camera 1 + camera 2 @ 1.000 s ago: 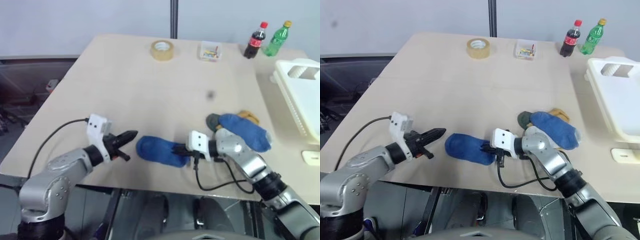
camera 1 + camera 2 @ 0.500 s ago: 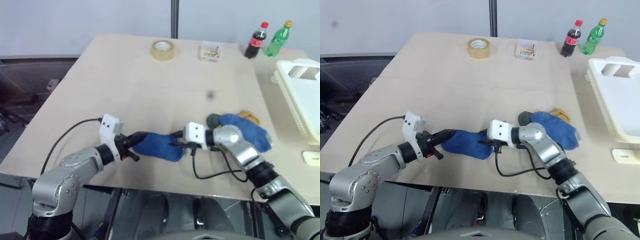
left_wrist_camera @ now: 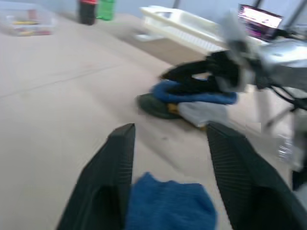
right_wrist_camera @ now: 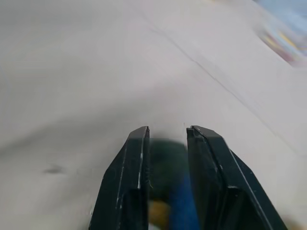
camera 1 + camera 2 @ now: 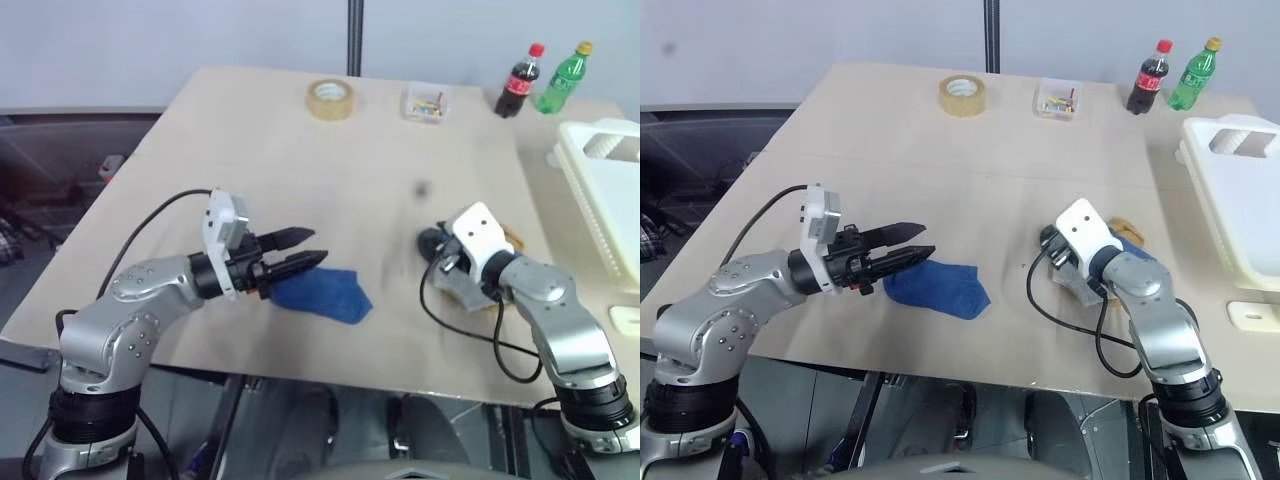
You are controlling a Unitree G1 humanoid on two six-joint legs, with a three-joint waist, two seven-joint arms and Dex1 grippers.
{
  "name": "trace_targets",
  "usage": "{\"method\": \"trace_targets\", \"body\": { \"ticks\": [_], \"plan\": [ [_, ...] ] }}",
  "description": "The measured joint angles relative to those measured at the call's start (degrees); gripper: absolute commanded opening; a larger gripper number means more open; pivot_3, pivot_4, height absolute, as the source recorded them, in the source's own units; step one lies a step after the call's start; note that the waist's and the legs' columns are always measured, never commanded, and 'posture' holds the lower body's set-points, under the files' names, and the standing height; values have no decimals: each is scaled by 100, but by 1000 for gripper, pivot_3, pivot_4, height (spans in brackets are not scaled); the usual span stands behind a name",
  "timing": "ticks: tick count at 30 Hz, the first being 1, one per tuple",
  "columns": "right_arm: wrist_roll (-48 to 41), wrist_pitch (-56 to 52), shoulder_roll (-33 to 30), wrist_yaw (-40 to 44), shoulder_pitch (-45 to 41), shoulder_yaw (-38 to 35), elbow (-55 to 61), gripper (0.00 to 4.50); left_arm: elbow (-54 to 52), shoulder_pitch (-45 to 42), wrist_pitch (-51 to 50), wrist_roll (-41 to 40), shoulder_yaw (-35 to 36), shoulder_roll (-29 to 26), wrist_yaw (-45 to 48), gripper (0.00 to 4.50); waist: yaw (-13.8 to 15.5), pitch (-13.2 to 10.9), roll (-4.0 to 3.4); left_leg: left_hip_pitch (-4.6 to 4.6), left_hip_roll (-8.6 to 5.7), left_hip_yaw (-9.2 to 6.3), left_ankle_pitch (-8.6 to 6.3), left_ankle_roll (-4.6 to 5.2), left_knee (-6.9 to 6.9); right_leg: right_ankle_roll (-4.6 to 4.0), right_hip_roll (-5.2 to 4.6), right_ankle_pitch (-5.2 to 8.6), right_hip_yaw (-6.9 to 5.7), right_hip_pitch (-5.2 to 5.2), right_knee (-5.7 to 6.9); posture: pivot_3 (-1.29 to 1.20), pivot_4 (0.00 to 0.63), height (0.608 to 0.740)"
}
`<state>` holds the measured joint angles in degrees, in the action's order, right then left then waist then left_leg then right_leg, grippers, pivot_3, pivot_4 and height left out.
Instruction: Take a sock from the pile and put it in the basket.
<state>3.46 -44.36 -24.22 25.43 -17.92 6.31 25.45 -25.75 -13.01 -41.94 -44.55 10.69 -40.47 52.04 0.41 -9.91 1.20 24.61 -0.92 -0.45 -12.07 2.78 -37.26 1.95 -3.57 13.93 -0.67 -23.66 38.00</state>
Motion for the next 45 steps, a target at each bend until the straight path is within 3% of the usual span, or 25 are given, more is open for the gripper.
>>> {"method": "trace_targets", "body": {
  "ticks": [18, 19, 21, 33, 38, 45],
  "plan": [
    [57, -996, -252, -248, -208, 70, -408, 1259, -210, 275, 115, -81, 81, -271, 137, 2397, 22, -1, 0, 1, -3, 1, -2, 8, -2, 8, 7, -2, -5, 6, -4, 0, 150, 740],
    [47, -1044, -260, -221, -208, 76, -414, 719, -217, 287, 117, -83, 93, -271, 126, 2506, 23, -1, 0, 1, -3, 1, -3, 8, -2, 8, 8, -2, -5, 6, -4, 0, 150, 740],
    [36, -1073, -303, -198, -208, 112, -430, 45, -223, 327, 122, -106, 114, -271, 120, 2506, 23, -1, 0, 1, -3, 1, -3, 8, -2, 8, 8, -2, -5, 6, -4, 0, 150, 740],
    [-446, -1212, -271, 36, -304, -98, -286, 45, -229, 515, 243, -109, 189, -250, -112, 2506, 19, -1, -1, 1, -2, 1, -3, 8, -2, 9, 10, -2, -5, 6, -4, 0, 150, 740],
    [-1044, -1309, 151, 236, -788, -184, -75, 45, -237, 665, 257, -119, 252, -195, -262, 2506, -76, -1, -1, -2, 4, 0, -3, 8, -3, 9, 15, -3, -4, 7, -2, 0, 150, 740],
    [-1237, -1045, 709, 310, -1518, 425, -769, 45, -353, 999, 278, -144, 528, -187, -506, 2506, -122, -2, -1, -4, 3, 2, -2, 7, -2, 8, 14, -3, -1, 6, -2, 0, 150, 740]
  ]
}}
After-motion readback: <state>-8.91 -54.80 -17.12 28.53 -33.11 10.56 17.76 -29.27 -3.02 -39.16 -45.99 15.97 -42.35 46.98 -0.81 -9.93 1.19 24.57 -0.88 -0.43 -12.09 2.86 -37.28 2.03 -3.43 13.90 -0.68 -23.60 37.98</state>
